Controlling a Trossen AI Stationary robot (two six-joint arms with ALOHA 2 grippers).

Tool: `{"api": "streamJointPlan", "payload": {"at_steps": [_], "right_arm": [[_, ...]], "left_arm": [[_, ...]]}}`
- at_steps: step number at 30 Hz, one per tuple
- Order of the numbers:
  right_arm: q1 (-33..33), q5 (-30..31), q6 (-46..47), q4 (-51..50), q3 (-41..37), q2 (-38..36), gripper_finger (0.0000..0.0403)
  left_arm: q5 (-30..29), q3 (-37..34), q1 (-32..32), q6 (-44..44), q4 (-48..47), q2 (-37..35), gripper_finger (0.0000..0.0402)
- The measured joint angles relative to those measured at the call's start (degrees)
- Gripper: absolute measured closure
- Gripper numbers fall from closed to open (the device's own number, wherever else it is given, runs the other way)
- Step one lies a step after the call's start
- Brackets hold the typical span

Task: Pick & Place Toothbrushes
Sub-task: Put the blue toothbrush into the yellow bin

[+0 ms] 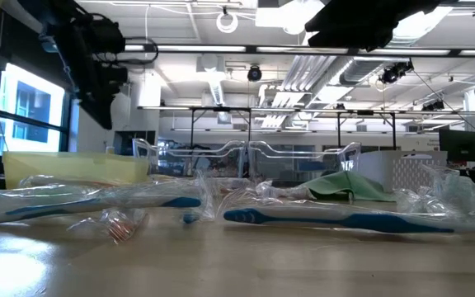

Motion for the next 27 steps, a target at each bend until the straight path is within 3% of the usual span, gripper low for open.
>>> {"api": "streamJointPlan", "payload": {"at_steps": [5, 11, 16, 19, 27], "right_arm": [[0.0, 0.8, 0.5, 0.0, 0.0, 0.0, 0.0172], [0.0, 1.3, 0.6, 0.0, 0.0, 0.0, 0.0172], [0.0, 1.4, 0.7, 0.0, 0.0, 0.0, 0.0172], [0.0, 1.4, 1.8, 0.0, 0.0, 0.0, 0.0172], [0.0, 1.5, 2.1, 0.1, 0.0, 0.0, 0.0172]], "left_arm": [[7.9, 0.0, -1.2, 3.0, 6.6, -6.2, 0.0312], [8.8, 0.0, -9.6, 5.2, 7.0, -16.1, 0.0358], [3.0, 0.0, -20.2, 5.3, 7.7, -22.1, 0.0396], [-2.0, 0.0, -26.3, 5.3, 8.1, -23.8, 0.0397], [-12.4, 0.0, -41.2, 6.2, 11.5, -21.1, 0.0395]]}}
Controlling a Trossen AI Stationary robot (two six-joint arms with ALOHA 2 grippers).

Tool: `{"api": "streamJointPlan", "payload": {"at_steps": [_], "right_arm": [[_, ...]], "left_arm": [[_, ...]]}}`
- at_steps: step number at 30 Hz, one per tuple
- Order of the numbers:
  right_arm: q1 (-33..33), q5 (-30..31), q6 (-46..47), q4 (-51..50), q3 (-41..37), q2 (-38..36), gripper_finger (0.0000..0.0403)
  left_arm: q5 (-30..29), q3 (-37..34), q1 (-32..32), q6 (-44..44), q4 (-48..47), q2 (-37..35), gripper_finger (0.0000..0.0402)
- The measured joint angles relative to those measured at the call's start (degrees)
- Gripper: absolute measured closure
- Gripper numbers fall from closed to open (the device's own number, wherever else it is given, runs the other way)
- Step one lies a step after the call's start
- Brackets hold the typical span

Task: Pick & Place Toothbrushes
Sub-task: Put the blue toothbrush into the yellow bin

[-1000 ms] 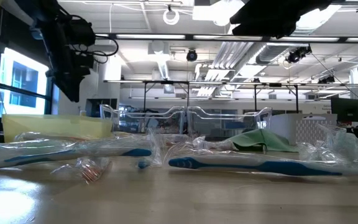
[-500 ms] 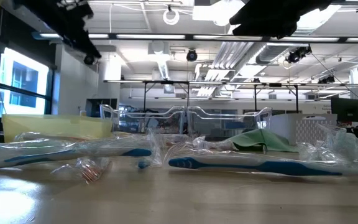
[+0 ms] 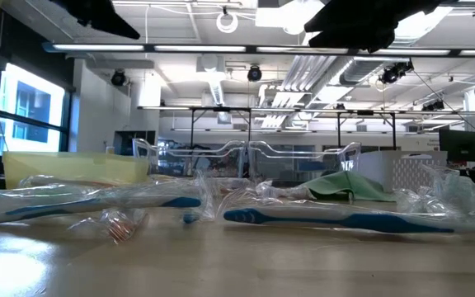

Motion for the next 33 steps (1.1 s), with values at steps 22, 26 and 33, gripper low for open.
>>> {"api": "streamJointPlan", "payload": {"at_steps": [22, 26, 33], "right_arm": [[0.0, 0.0, -0.2, 0.0, 0.0, 0.0, 0.0172], [0.0, 0.0, -0.2, 0.0, 0.0, 0.0, 0.0172], [0.0, 0.0, -0.2, 0.0, 0.0, 0.0, 0.0172]], "left_arm": [[0.1, 0.0, -12.5, 9.8, 11.0, 5.7, 0.0394], [0.2, 0.0, -12.5, 9.8, 11.0, 5.7, 0.0394], [0.2, 0.0, -12.5, 10.0, 10.2, 5.7, 0.0394]]}}
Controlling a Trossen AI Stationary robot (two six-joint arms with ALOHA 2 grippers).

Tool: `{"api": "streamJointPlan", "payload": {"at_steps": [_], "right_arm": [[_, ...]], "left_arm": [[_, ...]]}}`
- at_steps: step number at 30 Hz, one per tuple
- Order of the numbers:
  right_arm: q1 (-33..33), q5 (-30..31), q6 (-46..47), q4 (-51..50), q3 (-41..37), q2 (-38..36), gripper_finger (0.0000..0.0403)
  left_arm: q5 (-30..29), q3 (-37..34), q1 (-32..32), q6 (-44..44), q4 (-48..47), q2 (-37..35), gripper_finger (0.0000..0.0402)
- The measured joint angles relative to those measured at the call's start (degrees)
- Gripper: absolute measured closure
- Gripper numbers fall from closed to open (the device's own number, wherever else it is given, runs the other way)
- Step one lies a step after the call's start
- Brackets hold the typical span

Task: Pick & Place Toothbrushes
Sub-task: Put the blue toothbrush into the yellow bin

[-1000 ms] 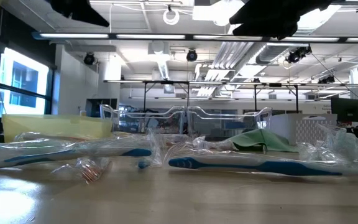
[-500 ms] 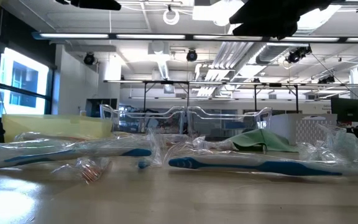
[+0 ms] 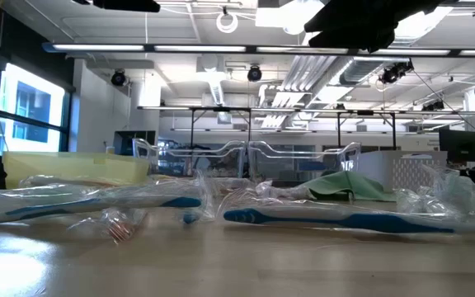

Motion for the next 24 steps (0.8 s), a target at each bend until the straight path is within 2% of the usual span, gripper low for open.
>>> {"api": "streamJointPlan", "payload": {"at_steps": [12, 19, 24], "right_arm": [[0.0, -0.3, 2.9, 0.0, 0.0, 0.0, 0.0172], [-0.3, -0.3, -4.2, 0.1, 0.0, 0.0, 0.0172], [-0.3, -0.2, -5.0, 0.2, 0.0, 0.0, 0.0172]], "left_arm": [[-0.3, 0.0, 0.0, 0.0, -1.4, 0.0, 0.0394], [-0.2, 0.0, 0.0, 0.0, -1.4, 0.0, 0.0394], [-0.2, 0.0, 0.0, 0.0, -1.3, 0.0, 0.0394]]}}
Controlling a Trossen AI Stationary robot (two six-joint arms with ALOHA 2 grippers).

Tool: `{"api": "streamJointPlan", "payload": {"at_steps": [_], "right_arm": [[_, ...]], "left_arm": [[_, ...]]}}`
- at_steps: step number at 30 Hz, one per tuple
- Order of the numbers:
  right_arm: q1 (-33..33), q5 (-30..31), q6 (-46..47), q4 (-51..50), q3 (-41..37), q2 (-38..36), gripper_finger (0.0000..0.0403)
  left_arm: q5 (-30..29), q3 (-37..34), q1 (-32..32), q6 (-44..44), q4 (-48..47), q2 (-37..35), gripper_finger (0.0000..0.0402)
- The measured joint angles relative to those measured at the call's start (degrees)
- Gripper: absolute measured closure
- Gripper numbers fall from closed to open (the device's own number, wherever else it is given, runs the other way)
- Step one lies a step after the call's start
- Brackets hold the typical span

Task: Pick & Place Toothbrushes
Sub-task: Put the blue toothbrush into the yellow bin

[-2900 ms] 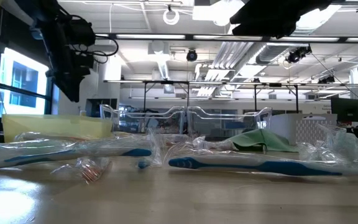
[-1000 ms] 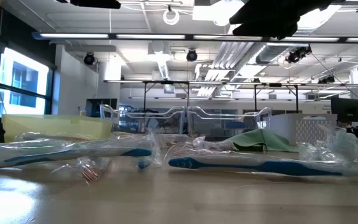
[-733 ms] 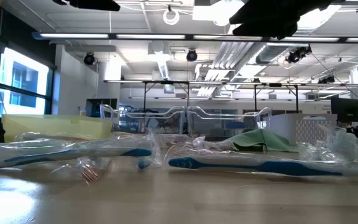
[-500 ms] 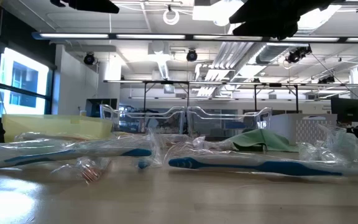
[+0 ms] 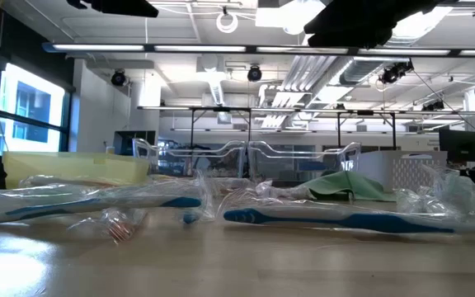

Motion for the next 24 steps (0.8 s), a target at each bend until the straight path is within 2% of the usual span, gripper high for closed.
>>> {"api": "streamJointPlan", "payload": {"at_steps": [4, 8, 21, 24], "right_arm": [[-0.4, -0.5, 1.1, 0.2, 0.0, 0.0, 0.0172], [-0.3, -4.7, 4.4, 0.4, 0.0, 0.0, 0.0172], [4.9, -6.2, 6.2, 7.1, 0.0, 1.8, 0.0172], [6.1, -8.4, 6.5, 9.3, 0.0, 2.7, 0.0172]], "left_arm": [[0.0, 0.0, 0.0, 0.0, 0.1, 0.0, 0.0394], [0.0, 0.0, 0.0, 0.0, 0.0, 0.0, 0.0394], [-1.2, 0.0, 0.0, 1.9, -0.2, 0.0, 0.0394], [-1.3, 0.0, 0.0, 1.9, -0.2, 0.0, 0.0394]]}}
